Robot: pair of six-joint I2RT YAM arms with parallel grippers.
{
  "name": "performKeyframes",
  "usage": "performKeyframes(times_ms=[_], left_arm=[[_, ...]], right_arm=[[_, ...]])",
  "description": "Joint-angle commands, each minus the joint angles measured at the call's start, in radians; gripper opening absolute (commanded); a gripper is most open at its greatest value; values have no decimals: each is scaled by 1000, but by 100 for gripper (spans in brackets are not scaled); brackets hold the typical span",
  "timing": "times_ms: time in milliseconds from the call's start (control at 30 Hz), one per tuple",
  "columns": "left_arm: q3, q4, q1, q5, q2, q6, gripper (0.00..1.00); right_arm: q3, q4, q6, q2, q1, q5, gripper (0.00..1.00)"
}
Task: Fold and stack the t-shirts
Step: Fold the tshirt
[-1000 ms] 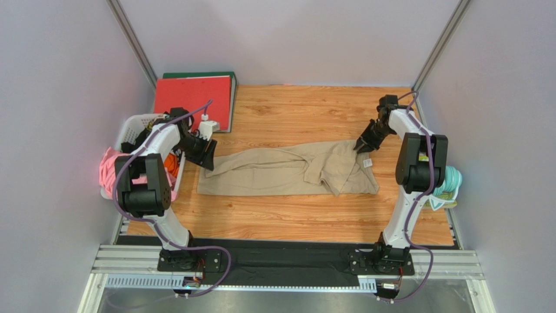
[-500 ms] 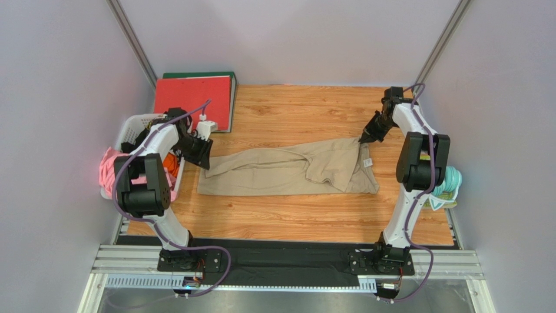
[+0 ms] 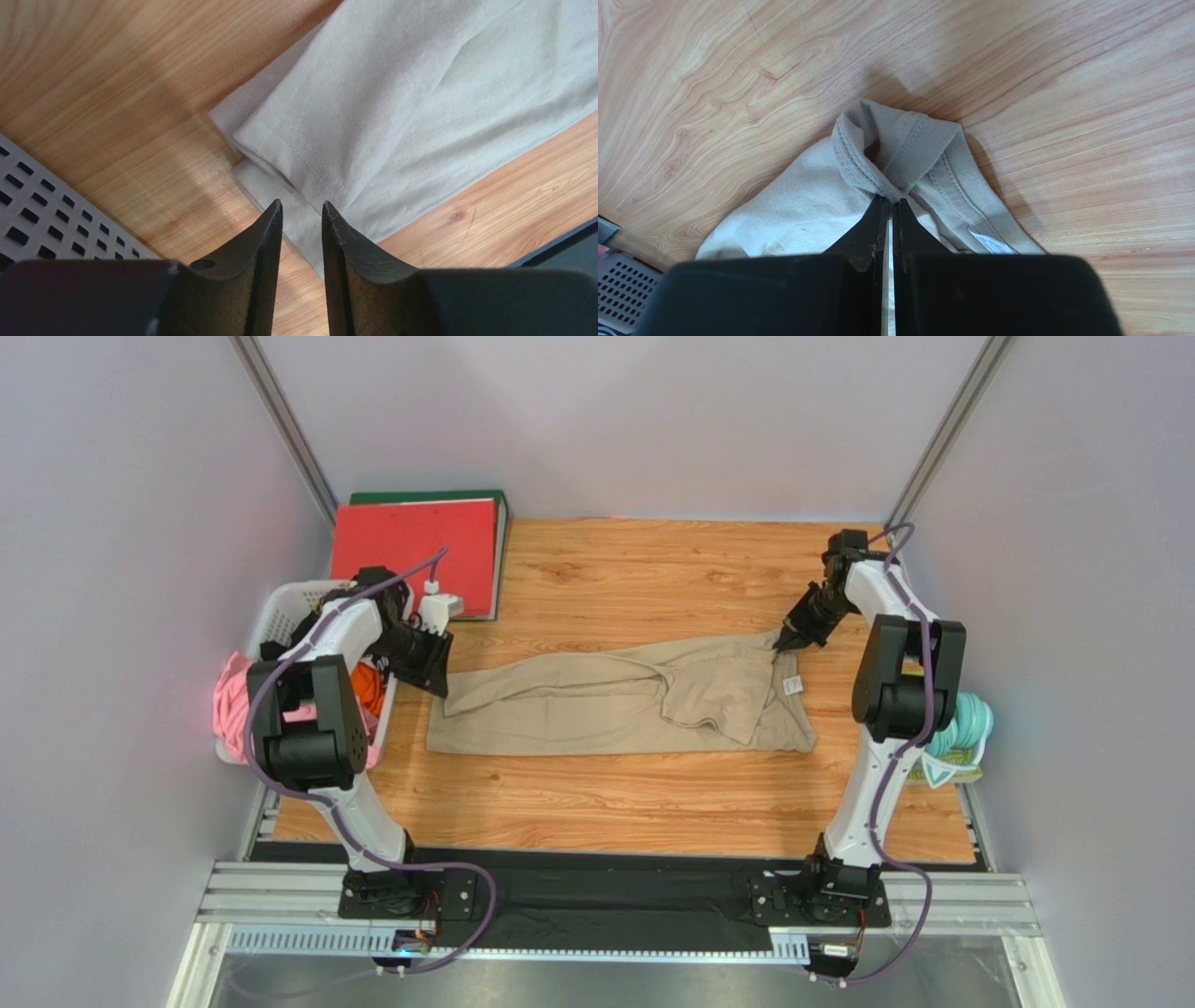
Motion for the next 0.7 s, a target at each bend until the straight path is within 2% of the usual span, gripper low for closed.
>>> performKeyframes(times_ms=[0,333,667], left_arm=[[-26,11,8,23,-1,3,35],[-84,17,-1,59,21,-3,38],[-144,39,-36,33,15,-16,45]], right_arm=[[1,22,0,4,6,-17,0],[10,20,10,1,12,-24,0],[18,19,11,-1,18,-25,0]])
